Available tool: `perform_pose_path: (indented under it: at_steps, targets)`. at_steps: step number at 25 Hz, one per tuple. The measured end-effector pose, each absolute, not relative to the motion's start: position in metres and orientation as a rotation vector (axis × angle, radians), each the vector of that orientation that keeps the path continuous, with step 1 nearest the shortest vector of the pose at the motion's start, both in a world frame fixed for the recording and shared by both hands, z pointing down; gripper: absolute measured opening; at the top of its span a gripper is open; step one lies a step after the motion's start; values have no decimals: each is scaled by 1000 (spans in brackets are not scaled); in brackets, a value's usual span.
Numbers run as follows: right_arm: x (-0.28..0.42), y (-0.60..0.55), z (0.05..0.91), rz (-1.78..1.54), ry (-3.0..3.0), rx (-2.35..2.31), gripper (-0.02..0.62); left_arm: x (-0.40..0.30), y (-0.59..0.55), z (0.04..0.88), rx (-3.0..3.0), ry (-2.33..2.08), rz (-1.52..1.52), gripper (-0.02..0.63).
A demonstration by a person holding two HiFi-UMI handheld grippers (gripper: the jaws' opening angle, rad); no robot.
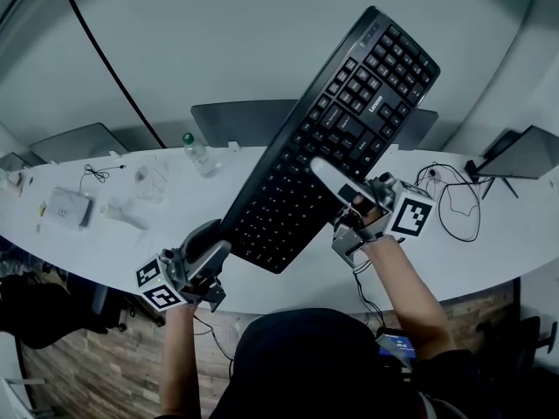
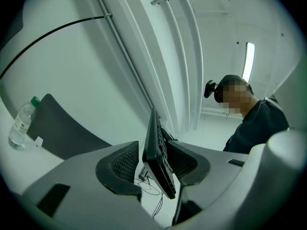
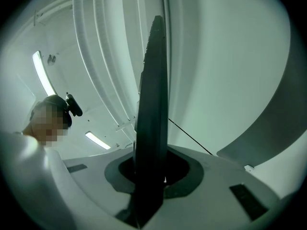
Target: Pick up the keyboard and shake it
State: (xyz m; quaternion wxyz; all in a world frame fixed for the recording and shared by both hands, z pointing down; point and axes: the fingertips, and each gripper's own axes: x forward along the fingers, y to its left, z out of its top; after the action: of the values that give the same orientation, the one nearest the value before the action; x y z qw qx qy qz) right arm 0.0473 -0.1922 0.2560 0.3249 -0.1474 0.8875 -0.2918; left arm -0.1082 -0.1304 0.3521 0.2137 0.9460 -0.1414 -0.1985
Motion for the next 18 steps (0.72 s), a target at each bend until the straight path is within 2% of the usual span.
perform_pose_path:
  at_steps: [5,11,18]
  targets:
    - [35,-193,269,-757,2398,-378,87,-95,-134,343,2775,-308,-307,213]
    - [32,-189,273,-758,2486,-297,87,-55,-126,349,2804,-83,7,221]
    - [34,-186,276,-746,2564,-221,87,-12,-122,364,2800,15,169,221]
